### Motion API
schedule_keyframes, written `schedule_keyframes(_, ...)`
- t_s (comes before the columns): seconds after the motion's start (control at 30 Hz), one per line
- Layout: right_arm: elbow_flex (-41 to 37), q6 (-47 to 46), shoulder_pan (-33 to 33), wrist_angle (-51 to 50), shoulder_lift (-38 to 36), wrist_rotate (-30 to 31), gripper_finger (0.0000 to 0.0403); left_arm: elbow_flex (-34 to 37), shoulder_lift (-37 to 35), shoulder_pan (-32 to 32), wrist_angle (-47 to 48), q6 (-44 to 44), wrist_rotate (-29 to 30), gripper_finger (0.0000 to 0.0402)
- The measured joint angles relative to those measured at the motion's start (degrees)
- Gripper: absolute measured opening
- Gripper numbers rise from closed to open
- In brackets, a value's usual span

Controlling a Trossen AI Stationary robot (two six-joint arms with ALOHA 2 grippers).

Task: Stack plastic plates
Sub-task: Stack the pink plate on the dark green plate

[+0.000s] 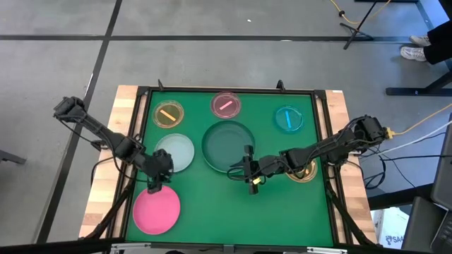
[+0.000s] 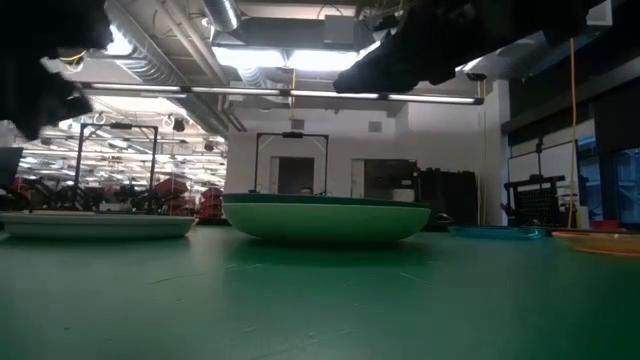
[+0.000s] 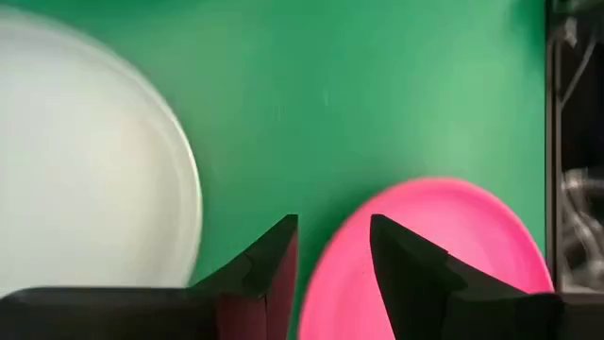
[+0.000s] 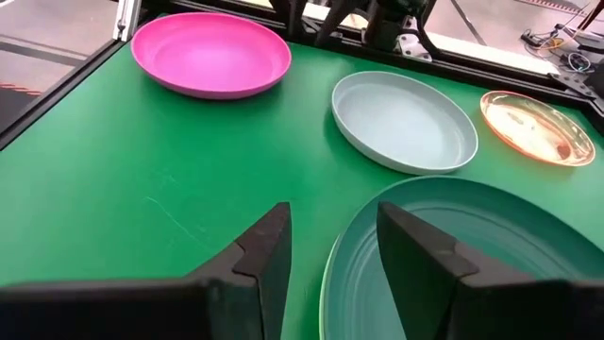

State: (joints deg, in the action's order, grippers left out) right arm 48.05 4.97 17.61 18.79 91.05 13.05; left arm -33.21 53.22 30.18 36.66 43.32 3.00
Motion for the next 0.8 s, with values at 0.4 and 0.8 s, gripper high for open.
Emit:
schedule_keyframes(0.4, 0.0, 1.69, 0.0, 0.88, 0.0, 0.26, 0.0147, 0.0, 1.24, 3.71, 7.98, 13.56, -6.16, 0.0128)
schedule_keyframes(0.8, -0.02, 1.56, 0.0, -1.17, 0.0, 2.56, 0.0147, 0.0, 3.59, 7.68, 10.02, 14.68, -6.53, 0.0127)
